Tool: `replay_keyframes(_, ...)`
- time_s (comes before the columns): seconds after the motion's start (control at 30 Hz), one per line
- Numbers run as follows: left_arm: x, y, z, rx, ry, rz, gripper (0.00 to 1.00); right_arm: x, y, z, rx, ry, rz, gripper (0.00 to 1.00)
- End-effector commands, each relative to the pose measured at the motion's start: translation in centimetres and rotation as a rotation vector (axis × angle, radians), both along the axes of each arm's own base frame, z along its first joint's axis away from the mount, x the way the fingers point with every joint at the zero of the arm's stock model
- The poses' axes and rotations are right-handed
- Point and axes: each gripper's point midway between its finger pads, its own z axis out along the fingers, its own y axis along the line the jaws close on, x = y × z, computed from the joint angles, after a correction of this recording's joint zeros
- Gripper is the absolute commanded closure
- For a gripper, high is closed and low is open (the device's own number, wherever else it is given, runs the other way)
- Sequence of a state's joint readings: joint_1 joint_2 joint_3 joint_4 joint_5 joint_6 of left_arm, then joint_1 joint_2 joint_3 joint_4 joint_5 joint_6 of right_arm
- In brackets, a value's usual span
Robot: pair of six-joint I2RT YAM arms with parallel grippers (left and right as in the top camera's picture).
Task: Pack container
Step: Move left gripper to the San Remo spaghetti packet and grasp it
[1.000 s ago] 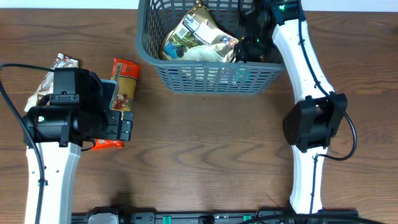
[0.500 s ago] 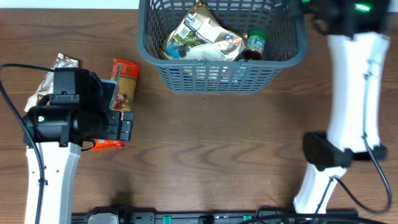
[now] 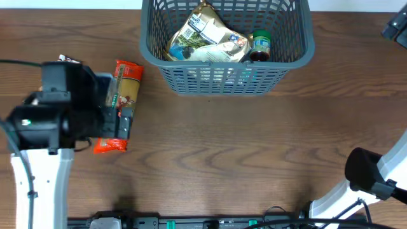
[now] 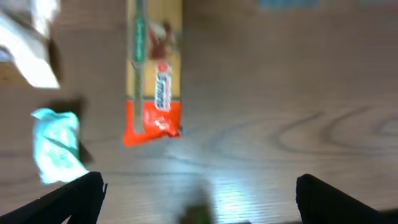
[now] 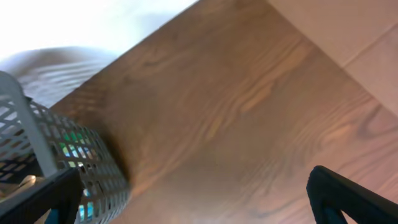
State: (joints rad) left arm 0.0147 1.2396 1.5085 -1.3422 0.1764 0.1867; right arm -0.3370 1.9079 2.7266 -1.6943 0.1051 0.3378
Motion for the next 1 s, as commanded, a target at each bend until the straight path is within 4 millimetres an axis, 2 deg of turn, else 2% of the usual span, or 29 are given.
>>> replay_keyframes(0.0,2.4,-0.1,2.3,0.009,-0.052,-0.027,0.02,0.0,0.8,-0.9,0.058,0.015,0.017,0.01)
replay_keyframes(0.13,7.2,0.0,2.4,0.023,-0.079,-0.037,0.02,0.2,1.0,-3.0,0.079,0.089,0.025,0.01)
replay_keyframes(0.23,10.8,0.3,0.5,0.056,-0.083,-0.075,0.02,0.2,1.0,-4.7,0.088,0.150,0.044,0.01)
replay_keyframes(0.37,13.8,1.0,-2.4,0.101,-0.056,-0.081,0.02,0.0,1.1,-6.6,0.107,0.215,0.049,0.01)
replay_keyframes(0.5,14.8,1.3,-6.3,0.121,0.043,-0.107,0.02,0.2,0.9,-8.1,0.107,0.258,0.044,0.01)
replay_keyframes(0.7,15.0,2.9,-12.2,0.148,0.192,-0.083,0.01,1.1,1.0,-9.1,0.094,0.266,0.061,0.01)
replay_keyframes(0.97,16.3,4.7,-17.5,0.136,0.274,-0.048,0.02,2.6,1.3,-8.7,0.071,0.220,0.077,0.01)
